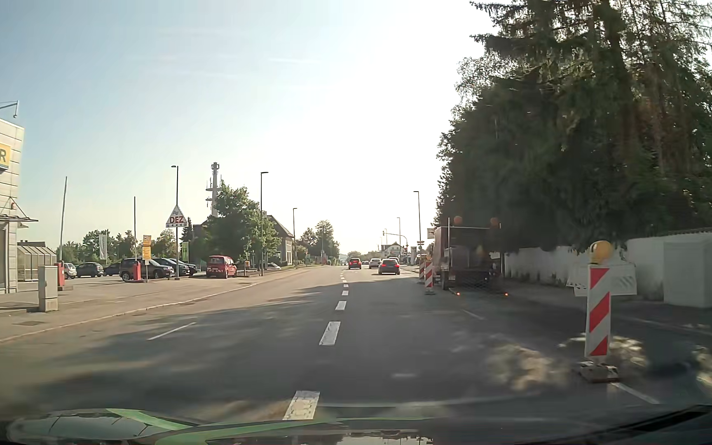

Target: Follow the waypoints while adhering to traffic rules and regulations

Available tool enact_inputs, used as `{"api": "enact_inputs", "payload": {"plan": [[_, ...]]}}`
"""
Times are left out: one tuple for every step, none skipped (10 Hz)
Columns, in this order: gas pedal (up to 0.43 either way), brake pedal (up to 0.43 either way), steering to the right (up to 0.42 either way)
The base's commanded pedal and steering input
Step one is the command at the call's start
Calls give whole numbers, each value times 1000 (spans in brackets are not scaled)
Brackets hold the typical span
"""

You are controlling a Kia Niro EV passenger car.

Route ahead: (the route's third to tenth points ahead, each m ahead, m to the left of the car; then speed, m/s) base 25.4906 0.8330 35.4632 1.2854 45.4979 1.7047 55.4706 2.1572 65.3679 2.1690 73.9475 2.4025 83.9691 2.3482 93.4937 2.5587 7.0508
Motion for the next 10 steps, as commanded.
{"api": "enact_inputs", "payload": {"plan": [[118, 0, 1], [118, 0, -2], [118, 0, -5], [118, 0, -6], [118, 0, -7], [118, 0, -6], [118, 0, -6], [118, 0, -6], [118, 0, -7], [118, 0, -10]]}}
